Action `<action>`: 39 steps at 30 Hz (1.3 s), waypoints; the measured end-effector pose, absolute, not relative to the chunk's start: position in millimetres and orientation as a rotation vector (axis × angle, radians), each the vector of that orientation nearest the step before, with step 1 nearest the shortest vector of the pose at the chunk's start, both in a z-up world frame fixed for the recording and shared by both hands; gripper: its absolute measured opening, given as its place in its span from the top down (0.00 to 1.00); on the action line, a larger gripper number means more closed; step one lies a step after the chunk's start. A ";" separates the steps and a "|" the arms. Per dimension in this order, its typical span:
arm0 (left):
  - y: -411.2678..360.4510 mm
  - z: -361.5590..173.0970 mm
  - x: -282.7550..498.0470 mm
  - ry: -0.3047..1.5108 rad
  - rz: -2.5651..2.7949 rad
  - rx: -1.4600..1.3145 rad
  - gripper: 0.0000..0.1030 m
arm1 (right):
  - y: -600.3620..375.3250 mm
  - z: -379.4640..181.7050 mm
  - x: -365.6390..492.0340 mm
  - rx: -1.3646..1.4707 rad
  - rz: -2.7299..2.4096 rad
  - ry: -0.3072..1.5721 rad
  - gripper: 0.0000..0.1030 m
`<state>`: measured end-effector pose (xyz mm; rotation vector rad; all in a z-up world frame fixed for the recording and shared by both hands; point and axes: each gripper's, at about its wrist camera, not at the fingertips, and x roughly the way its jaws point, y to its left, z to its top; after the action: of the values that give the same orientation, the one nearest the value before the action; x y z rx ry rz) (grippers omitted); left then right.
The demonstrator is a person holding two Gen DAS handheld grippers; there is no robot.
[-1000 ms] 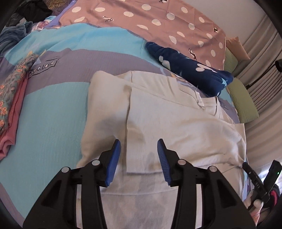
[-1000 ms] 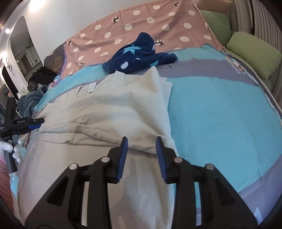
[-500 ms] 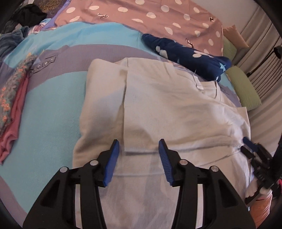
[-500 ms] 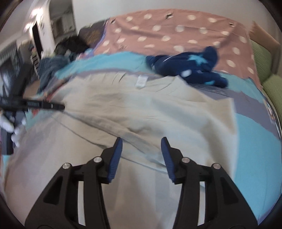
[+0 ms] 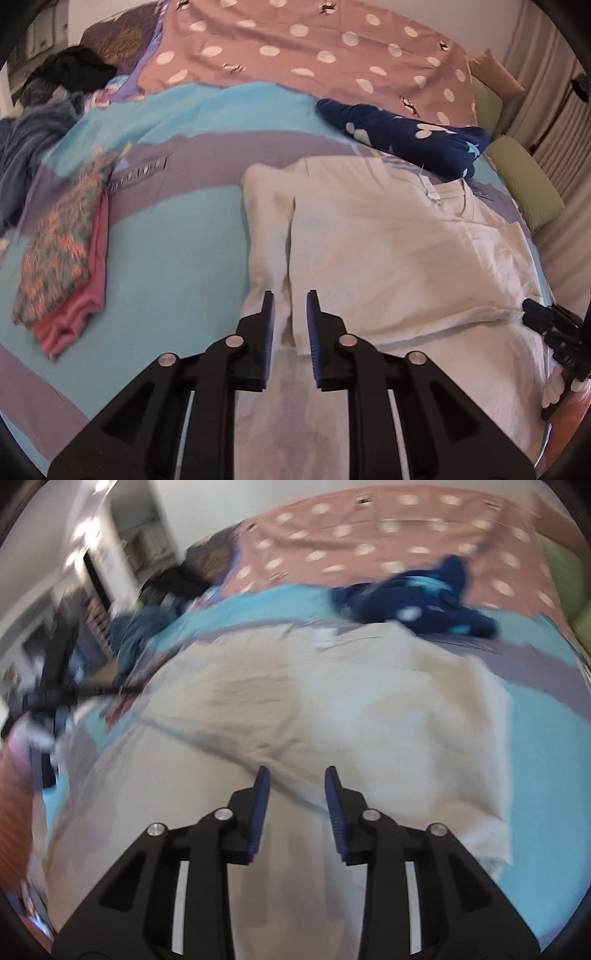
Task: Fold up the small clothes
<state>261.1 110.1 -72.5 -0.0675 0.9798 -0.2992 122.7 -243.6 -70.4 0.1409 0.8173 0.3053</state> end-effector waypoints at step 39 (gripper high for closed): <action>-392.5 -89.5 298.4 1.111 -0.818 0.620 1.00 | -351.5 -108.1 59.3 0.407 0.022 0.781 0.75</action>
<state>298.4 -392.5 -89.5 0.6199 1.1109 -0.8184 59.3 -351.5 -108.1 0.4072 0.7809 0.0221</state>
